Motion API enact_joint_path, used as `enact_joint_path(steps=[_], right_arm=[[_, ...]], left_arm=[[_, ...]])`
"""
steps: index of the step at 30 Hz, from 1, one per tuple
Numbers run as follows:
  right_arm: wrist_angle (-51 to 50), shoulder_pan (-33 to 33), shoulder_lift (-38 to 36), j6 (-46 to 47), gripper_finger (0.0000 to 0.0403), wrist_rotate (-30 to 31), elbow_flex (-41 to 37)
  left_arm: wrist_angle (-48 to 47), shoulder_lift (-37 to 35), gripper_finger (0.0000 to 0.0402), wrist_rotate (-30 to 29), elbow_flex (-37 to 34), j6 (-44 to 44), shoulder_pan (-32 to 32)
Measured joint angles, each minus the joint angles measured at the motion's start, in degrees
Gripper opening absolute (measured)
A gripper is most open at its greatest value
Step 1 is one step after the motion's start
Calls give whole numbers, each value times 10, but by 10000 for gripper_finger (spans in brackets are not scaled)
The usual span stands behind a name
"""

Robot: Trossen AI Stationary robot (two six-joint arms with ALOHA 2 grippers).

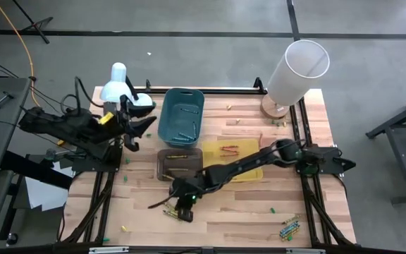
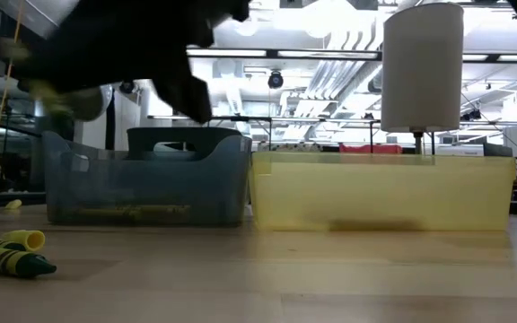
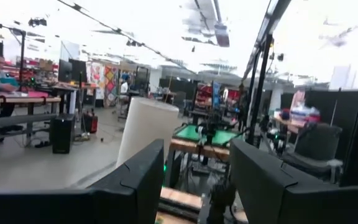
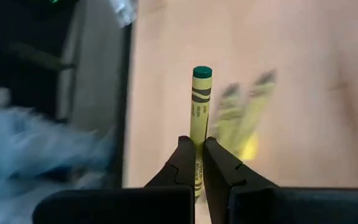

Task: Sort crayons
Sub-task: Move the green crayon to the bottom left of the table

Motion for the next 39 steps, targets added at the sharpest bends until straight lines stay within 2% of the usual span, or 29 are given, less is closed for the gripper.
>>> enact_joint_path(steps=[5,11,15,21,29,34,39], right_arm=[[18,0,48,22,0,-87,46],[69,3,98,73,0,-124,83],[73,10,119,102,0,-120,91],[54,9,123,122,0,-50,91],[51,8,123,116,4,-59,91],[51,5,123,115,32,-59,90],[51,2,123,110,84,-58,90]], left_arm=[[0,-12,168,0,0,2,0],[-9,-11,168,0,0,2,0],[-12,-11,168,0,0,0,0],[-11,-11,168,1,0,0,0],[-12,-11,168,1,0,0,0],[-12,-11,168,1,0,2,0],[-12,-11,168,1,0,10,0]])
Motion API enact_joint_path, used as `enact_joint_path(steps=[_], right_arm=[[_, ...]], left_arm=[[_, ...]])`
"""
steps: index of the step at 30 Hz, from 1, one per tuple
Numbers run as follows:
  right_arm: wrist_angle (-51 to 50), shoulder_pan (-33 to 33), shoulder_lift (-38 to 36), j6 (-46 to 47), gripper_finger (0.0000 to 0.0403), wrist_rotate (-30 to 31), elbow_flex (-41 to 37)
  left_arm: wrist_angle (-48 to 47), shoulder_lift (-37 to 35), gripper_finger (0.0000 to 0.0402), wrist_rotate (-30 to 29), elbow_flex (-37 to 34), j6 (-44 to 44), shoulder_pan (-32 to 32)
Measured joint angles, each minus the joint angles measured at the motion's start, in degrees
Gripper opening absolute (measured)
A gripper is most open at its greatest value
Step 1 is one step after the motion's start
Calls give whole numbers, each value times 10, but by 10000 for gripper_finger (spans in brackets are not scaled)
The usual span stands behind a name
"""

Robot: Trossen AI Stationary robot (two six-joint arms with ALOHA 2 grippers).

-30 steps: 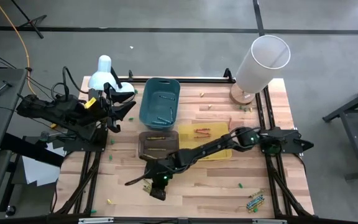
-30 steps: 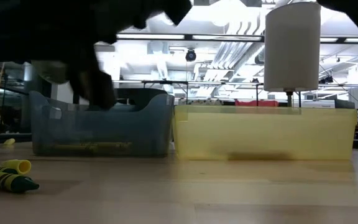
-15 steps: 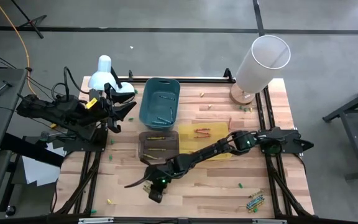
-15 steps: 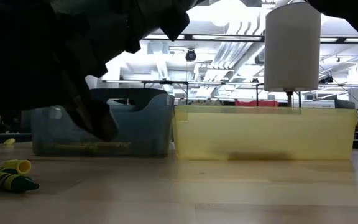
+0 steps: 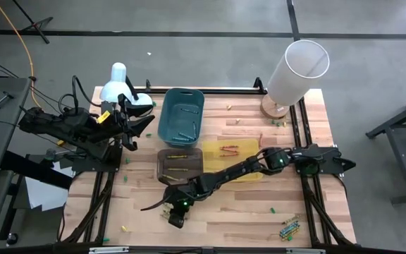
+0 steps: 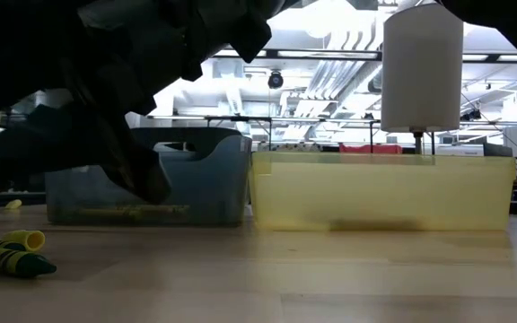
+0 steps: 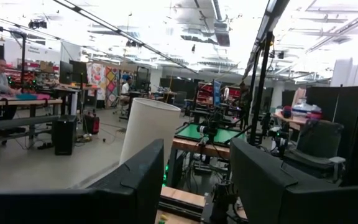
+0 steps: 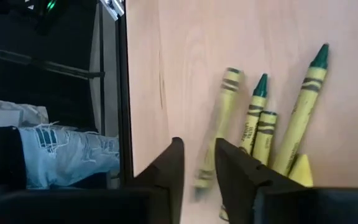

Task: Sort crayons
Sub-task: Move the green crayon to the bottom left of the table, then move the yellow crayon cup to the bottom left of the table

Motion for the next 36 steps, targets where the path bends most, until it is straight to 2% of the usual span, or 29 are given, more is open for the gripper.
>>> enact_joint_path(steps=[6,11,14,22,26,30,33,36], right_arm=[[0,-5,0,-17,131,-5,0],[-11,-16,-7,-63,137,-27,-1],[-70,-24,-33,-129,137,-24,-1],[-329,-36,-122,-322,138,124,-1],[-402,-47,-151,-367,138,137,-1],[-460,-63,-174,-398,138,137,-1],[-495,-76,-187,-411,138,136,-1],[-514,-87,-201,-427,138,136,-1]], left_arm=[[0,-1,168,0,0,1,0],[-1,-1,168,2,0,0,0],[-19,-5,168,10,0,-14,-8],[-108,-22,167,16,2,-82,-88],[-202,4,159,-10,44,-109,-145],[-341,69,146,-17,123,-151,-204],[-469,132,135,8,194,-209,-254],[-591,200,126,50,264,-303,-308]])
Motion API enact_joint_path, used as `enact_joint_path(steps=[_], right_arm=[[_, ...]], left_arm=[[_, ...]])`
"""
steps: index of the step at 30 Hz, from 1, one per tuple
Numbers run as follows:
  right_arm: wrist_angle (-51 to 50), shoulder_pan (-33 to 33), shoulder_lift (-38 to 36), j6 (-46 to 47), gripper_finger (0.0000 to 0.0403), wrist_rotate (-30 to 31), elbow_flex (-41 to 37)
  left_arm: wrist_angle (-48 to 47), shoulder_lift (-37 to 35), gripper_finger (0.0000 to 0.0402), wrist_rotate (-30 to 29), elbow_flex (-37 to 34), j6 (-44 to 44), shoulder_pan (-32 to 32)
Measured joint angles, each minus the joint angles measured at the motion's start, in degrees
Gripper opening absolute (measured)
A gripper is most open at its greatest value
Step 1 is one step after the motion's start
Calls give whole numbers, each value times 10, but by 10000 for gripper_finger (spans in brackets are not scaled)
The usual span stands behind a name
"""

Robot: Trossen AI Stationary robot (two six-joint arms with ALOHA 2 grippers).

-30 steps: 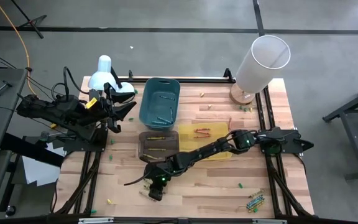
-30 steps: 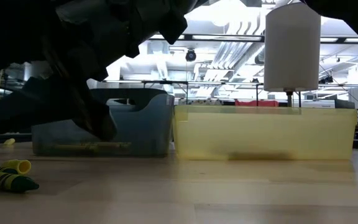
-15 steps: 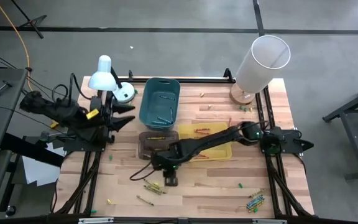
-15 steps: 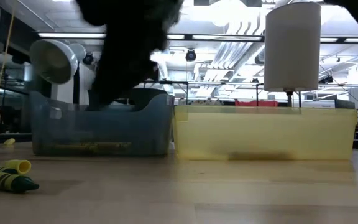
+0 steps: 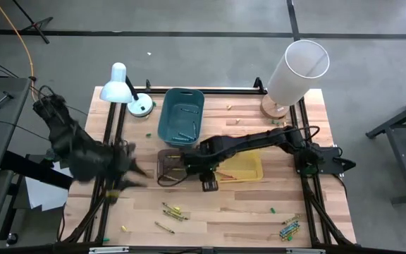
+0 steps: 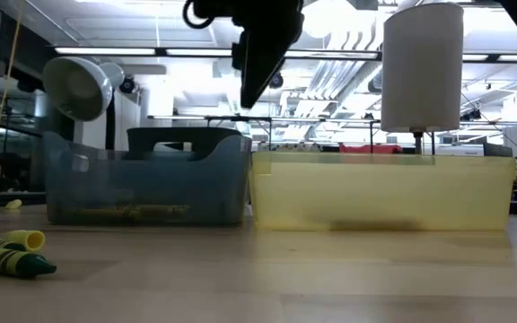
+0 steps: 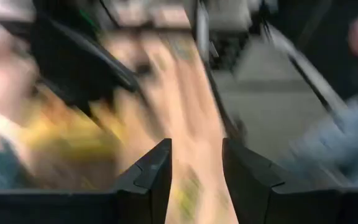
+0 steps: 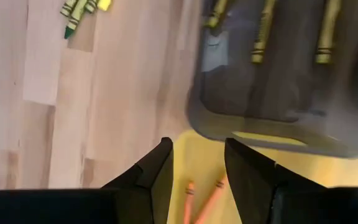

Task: Sort crayons
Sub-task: Move the yellow crayon cup to the bottom left of the table

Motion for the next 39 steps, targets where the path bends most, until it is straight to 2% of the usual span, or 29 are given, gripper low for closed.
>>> enact_joint_path(steps=[5,10,13,15,18,21,23,26,31,36,39], right_arm=[[-36,-23,-19,-36,138,0,0],[-61,-49,-40,-63,138,-11,-2],[-32,-63,-86,-60,138,-35,-63],[10,-69,-143,-42,138,-44,-149],[103,-67,-256,27,138,-47,-310],[199,-52,-370,135,138,-44,-448],[269,-36,-434,212,138,-32,-520],[348,-14,-504,305,138,-8,-600],[414,15,-555,389,138,45,-666],[420,26,-554,403,138,49,-672],[421,26,-553,403,138,50,-672]], left_arm=[[-124,122,117,116,88,-166,-91],[-154,230,109,183,112,-289,-186],[-150,283,108,187,112,-337,-228],[-140,309,108,193,112,-345,-243],[-144,336,108,196,112,-303,-250],[-155,356,108,194,106,-208,-250],[-162,371,109,194,97,-152,-249],[-163,391,112,199,84,-125,-246],[-132,413,113,199,40,-52,-236],[-86,415,113,269,-11,-18,-206],[-64,412,113,281,-27,-6,-195]])
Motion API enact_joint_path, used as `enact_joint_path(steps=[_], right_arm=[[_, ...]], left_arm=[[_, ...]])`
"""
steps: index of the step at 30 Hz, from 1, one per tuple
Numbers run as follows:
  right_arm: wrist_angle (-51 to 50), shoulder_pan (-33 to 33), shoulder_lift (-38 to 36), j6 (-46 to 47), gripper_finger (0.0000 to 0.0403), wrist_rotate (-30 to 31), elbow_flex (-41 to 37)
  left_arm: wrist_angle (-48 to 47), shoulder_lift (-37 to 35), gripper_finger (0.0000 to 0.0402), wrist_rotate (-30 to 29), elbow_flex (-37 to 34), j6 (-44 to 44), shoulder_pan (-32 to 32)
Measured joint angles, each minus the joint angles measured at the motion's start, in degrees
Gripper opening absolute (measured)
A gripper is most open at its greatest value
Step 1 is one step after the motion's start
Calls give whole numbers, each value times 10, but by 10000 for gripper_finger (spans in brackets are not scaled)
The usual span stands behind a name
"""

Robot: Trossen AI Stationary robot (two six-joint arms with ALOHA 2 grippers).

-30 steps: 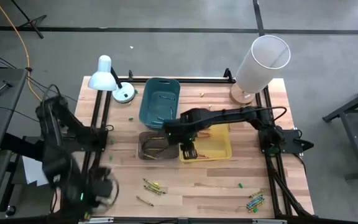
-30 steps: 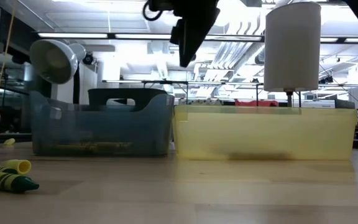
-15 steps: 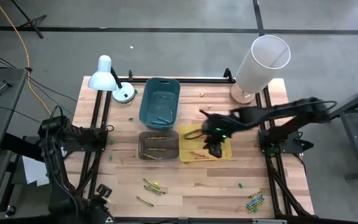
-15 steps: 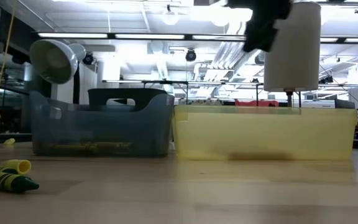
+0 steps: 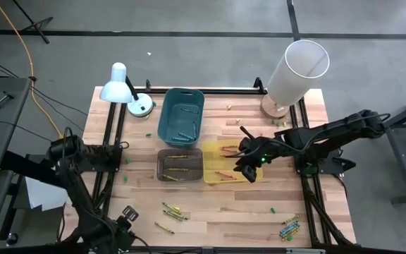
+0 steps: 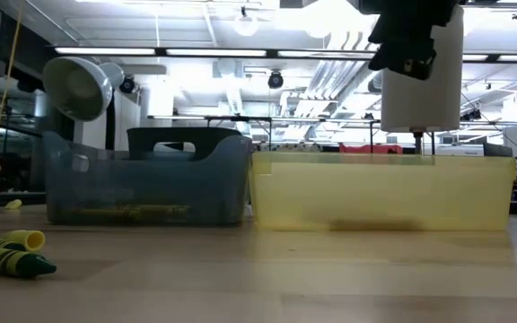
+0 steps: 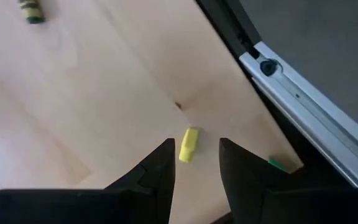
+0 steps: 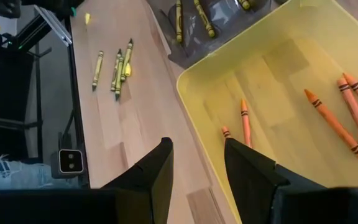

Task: Sort crayons
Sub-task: Move the yellow crayon cup to the bottom left of the table

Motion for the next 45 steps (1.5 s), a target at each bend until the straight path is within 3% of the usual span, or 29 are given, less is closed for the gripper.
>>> enact_joint_path(steps=[6,15,22,37,45], right_arm=[[0,0,0,-5,138,13,0],[0,0,0,-15,138,29,0],[0,0,0,-17,138,29,0],[-1,0,0,-26,138,41,0],[-1,0,0,-26,138,41,0]], left_arm=[[44,0,113,41,-33,19,7],[56,0,113,50,-79,36,15],[99,0,113,52,-83,36,15],[98,37,111,53,-81,25,14],[94,38,42,50,-82,23,15]])
